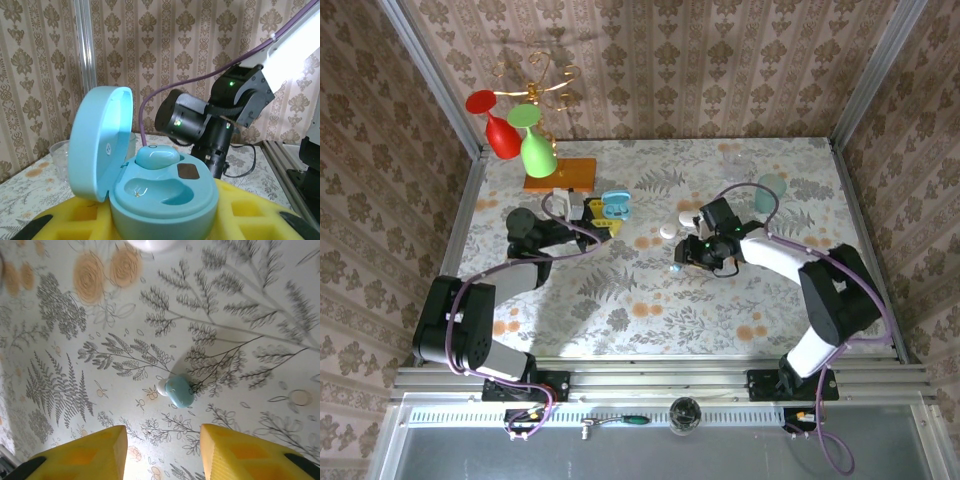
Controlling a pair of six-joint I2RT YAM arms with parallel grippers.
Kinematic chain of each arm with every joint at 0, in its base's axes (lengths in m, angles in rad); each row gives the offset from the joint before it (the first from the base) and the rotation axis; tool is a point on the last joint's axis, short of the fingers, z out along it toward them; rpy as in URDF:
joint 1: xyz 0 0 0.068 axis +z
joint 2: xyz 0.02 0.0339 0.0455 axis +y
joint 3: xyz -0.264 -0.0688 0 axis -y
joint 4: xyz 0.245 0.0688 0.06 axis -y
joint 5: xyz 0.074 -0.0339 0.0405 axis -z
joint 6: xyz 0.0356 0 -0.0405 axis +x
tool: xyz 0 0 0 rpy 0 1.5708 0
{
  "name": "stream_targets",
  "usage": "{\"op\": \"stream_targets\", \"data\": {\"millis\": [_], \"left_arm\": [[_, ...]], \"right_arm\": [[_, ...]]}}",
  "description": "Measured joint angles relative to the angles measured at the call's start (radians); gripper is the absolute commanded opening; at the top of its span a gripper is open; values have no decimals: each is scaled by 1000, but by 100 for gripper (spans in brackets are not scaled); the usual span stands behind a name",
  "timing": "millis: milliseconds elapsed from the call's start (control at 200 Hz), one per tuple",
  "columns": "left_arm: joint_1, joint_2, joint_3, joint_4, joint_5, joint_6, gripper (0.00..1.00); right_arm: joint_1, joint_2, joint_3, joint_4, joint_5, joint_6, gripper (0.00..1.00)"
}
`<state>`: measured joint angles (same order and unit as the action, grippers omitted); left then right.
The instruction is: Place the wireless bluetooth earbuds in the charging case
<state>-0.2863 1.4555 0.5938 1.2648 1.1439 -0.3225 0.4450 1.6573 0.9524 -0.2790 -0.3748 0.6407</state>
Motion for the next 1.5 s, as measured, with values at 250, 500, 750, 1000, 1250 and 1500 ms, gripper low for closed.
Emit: {"op": "stream_targets", "data": {"millis": [250,500,750,1000,1250,1500], "left_arm": [[0,-4,-5,0,-3,0,26],[0,-5,-5,0,-3,0,26],[0,-5,-5,0,-3,0,26],[-2,-5,-5,0,-4,0,26],[-6,-6,-12,0,-14,0,26],[24,-6,-25,0,-22,0,27]], "right_arm": [[42,67,-1,74,-46,70,42],[42,111,-9,97,-50,90,42],[21,129,8,93,-24,85,43],[3,187,83,79,-29,68,42],[2,236,159,62,-30,32,42],[0,267,217,44,-61,7,42]]}}
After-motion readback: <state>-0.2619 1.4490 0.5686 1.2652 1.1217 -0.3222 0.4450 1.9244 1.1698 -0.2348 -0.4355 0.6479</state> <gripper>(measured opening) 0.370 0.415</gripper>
